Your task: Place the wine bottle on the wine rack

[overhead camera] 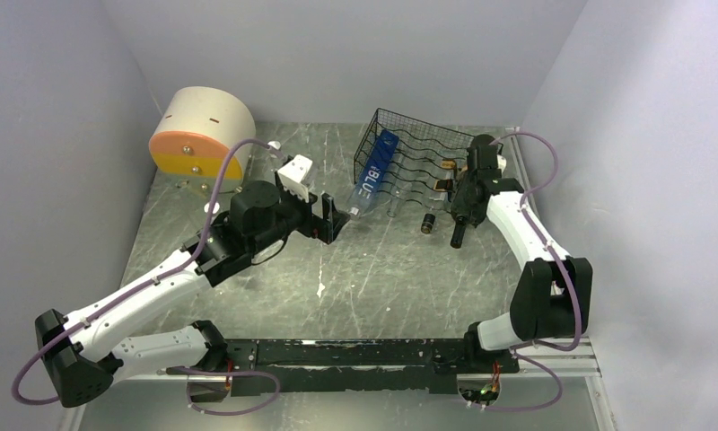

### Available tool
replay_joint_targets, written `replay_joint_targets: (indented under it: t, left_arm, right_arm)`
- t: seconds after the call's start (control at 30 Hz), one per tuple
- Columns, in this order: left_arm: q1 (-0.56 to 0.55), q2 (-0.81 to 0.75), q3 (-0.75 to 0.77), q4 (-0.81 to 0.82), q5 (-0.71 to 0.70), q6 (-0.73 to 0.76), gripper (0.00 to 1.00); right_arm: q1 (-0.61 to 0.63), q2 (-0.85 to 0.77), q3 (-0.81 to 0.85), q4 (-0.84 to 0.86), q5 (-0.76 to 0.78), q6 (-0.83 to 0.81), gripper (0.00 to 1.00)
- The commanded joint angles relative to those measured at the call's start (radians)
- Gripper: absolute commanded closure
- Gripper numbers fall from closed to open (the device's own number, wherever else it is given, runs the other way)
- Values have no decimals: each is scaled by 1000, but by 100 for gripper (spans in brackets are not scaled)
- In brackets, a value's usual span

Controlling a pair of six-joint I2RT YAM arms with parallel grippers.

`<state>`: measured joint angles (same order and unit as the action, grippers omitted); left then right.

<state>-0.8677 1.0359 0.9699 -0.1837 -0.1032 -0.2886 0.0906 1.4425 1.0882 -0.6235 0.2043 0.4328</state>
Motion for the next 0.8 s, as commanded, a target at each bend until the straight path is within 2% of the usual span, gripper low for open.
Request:
replay_joint_targets:
  t: [0.0, 0.13, 0.23, 0.4, 0.47, 0.5, 0.67, 0.77]
  left_arm:
    - [-4, -11, 51, 3, 63, 31, 1]
    - [-4, -12, 57, 2, 80, 35, 1]
    - [-4, -18, 54, 4, 89, 38, 1]
    - [-4, -25, 71, -24, 88, 41, 1]
    - [-4, -32, 72, -26, 90, 46, 1]
    - [-4, -36, 72, -25, 88, 47, 1]
    - [-4, -41, 87, -31, 61, 55, 1]
    - [-4, -39, 101, -47, -13, 43, 1]
  right_arm:
    - [-35, -4, 52, 102, -43, -24, 94]
    - [-49, 29, 65, 103, -46, -40, 89]
    - [-50, 42, 77, 96, -51, -46, 78]
    - [-50, -6, 68, 94, -19, -35, 46]
    - [-50, -36, 62, 95, -4, -26, 31]
    - [-49, -50, 64, 91, 2, -25, 27]
    - [-48, -108, 87, 58, 8, -20, 23]
    - [-48, -151, 103, 45, -7, -20, 22]
